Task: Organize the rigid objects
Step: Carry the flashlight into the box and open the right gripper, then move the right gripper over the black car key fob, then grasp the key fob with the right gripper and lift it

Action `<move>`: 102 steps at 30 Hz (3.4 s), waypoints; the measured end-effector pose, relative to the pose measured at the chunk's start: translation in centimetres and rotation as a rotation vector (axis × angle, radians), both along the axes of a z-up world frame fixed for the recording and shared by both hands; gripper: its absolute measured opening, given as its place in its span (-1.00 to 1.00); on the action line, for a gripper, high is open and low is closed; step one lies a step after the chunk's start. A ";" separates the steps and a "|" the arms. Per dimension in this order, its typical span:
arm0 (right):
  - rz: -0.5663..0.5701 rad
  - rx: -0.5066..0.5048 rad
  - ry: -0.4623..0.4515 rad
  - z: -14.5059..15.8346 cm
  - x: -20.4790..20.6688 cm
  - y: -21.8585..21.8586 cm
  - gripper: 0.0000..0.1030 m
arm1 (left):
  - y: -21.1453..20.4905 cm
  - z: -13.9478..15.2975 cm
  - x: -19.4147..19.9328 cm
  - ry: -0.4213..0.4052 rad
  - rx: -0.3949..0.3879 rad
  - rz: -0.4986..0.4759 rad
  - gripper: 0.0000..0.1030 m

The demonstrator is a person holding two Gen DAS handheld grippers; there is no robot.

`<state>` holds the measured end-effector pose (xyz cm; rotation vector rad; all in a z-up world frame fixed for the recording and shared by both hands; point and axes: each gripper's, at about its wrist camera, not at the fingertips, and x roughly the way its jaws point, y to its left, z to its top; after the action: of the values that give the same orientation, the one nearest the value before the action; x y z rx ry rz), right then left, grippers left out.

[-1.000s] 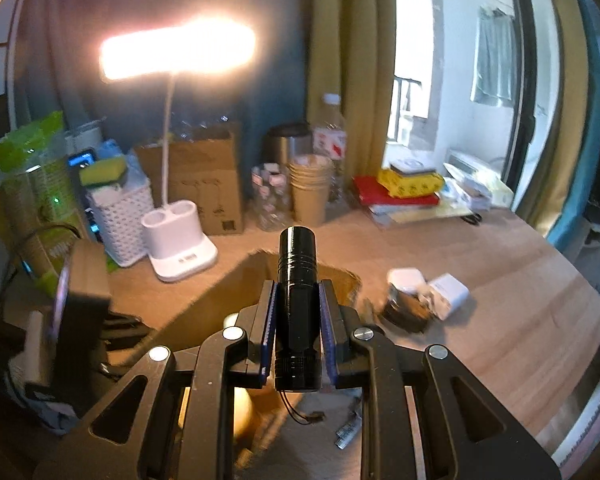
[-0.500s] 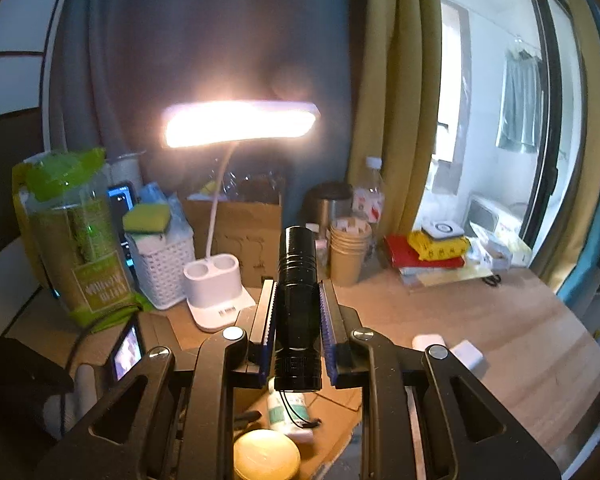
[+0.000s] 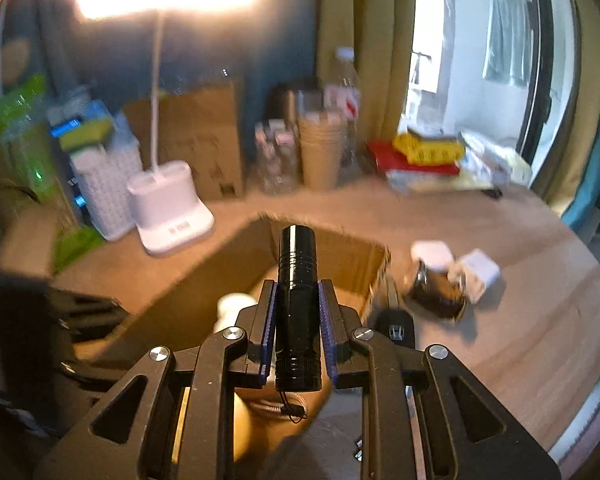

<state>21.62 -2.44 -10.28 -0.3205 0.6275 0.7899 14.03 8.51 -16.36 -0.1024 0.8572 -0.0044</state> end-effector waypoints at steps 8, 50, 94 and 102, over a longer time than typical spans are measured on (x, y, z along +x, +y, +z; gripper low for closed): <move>-0.001 -0.062 0.040 -2.0 0.1 0.4 -0.58 | 0.0 0.0 0.0 0.000 0.000 0.000 -0.50; -0.180 0.059 0.123 -3.3 6.0 -6.8 -0.18 | -0.1 -0.2 0.0 0.002 -0.006 0.001 -0.49; -0.176 0.048 0.112 -2.6 6.1 -6.4 -0.26 | -0.1 -0.3 0.0 0.002 -0.009 0.002 -0.49; -0.160 0.113 0.012 2.2 3.7 -7.1 -0.26 | -0.1 -0.2 0.0 0.003 -0.009 0.001 -0.49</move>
<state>25.32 -9.53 -8.09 -0.1599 0.6092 0.6713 14.07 8.44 -16.59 -0.1111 0.8597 -0.0068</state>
